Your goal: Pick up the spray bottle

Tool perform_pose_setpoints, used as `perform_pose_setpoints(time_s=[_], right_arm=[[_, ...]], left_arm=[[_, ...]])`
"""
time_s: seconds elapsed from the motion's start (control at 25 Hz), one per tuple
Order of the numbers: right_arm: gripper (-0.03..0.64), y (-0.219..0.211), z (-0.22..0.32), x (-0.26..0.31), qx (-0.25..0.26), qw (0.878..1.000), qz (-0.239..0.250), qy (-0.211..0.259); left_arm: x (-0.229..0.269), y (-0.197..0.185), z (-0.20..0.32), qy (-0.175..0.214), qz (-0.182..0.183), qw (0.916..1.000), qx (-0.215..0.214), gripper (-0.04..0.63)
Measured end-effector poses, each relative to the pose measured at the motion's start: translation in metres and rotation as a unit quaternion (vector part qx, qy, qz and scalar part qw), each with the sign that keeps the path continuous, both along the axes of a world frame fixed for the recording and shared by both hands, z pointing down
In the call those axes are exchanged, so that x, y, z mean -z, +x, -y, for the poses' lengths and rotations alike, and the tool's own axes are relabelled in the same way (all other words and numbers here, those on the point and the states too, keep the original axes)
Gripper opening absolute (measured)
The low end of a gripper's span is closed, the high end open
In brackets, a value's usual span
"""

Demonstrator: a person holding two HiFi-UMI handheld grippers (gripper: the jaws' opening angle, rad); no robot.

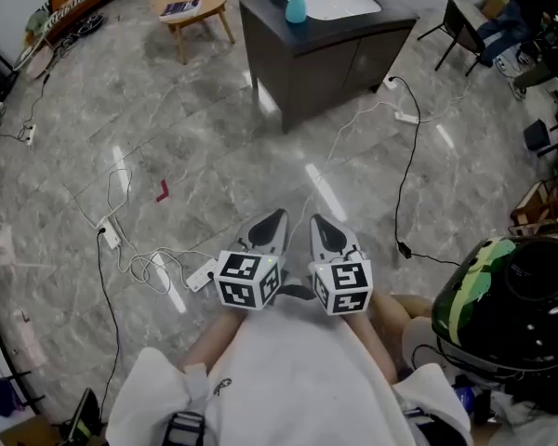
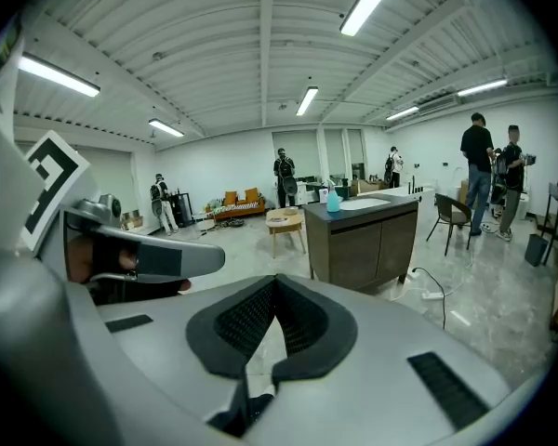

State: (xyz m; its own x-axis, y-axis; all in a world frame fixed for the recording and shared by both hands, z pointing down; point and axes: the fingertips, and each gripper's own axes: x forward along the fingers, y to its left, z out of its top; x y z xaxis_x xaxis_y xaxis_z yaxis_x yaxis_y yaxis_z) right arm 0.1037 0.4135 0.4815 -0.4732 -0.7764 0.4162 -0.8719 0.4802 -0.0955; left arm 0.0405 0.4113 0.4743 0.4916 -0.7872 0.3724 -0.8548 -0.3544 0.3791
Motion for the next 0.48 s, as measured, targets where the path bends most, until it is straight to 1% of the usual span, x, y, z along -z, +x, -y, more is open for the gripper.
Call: perform_pose_setpoints(time_s=[0.2, 0.48], right_arm=[[0.026, -0.005, 0.026, 0.004, -0.001, 1.000, 0.024, 0.002], [0.026, -0.009, 0.071, -0.001, 0.000, 1.000, 0.016, 0.000]], left_arm=[[-0.003, -0.003, 0.026, -0.006, -0.001, 1.0000, -0.002, 0.029], [-0.007, -0.004, 0.074, -0.007, -0.003, 0.9999, -0.012, 0.029]])
